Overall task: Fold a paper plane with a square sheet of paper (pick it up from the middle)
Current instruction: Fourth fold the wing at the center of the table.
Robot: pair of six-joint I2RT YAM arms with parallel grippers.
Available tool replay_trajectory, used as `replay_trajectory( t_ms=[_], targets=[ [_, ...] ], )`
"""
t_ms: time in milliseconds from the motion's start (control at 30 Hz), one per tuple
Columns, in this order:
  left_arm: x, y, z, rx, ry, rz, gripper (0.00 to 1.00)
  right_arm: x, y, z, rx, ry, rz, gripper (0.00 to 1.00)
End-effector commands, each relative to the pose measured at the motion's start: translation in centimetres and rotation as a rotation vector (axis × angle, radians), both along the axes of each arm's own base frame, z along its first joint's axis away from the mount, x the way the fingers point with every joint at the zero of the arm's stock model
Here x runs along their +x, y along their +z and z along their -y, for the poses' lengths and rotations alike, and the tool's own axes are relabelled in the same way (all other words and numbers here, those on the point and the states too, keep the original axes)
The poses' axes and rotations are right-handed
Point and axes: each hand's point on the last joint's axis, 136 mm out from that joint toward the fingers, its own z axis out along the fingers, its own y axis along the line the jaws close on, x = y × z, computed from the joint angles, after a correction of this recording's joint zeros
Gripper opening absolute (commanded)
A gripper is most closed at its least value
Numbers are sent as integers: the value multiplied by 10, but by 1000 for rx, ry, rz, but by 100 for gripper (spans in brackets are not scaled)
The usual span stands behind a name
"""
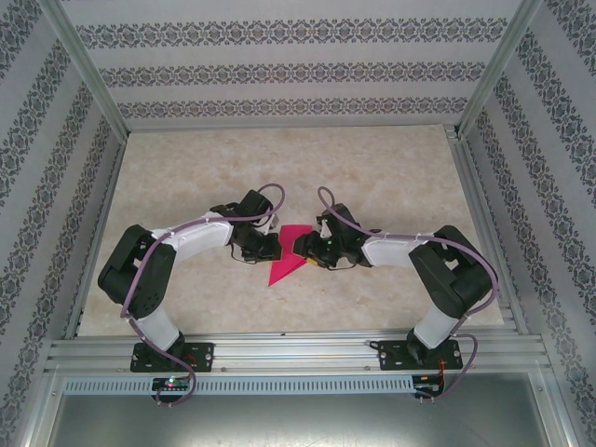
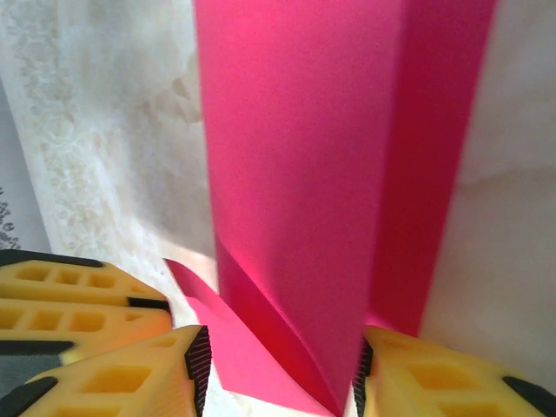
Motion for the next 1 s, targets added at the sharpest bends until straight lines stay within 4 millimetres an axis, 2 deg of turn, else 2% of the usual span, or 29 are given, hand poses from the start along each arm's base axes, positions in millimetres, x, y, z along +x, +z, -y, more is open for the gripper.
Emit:
replay_trajectory(
  t_ms=[0,67,200,267,367,567,700,967],
  targets=[
    [-7,3,-6,10,-4,17,18,5,14,-20,48,69,45,43],
    [-10,3,-7,6,-3,21,21,6,11,-21,37,87,44,39],
    [-17,8,-7,-18,0,55,37,8,7,-25,35,100,35,30],
    [-19,12,-9,0,1,91,46,8,9,-28,47,111,33,30],
    [-25,17,-11,67,-14,177,53,10,13,-30,53,117,38,37],
    [-36,18,-5,170,-72,297,57,16,22,-26,55,115,46,39],
    [-40,10,6,276,-134,350,60,23,27,-21,67,109,50,38],
    [-29,-2,15,499,-143,427,61,29,31,-20,82,124,44,38]
  ],
)
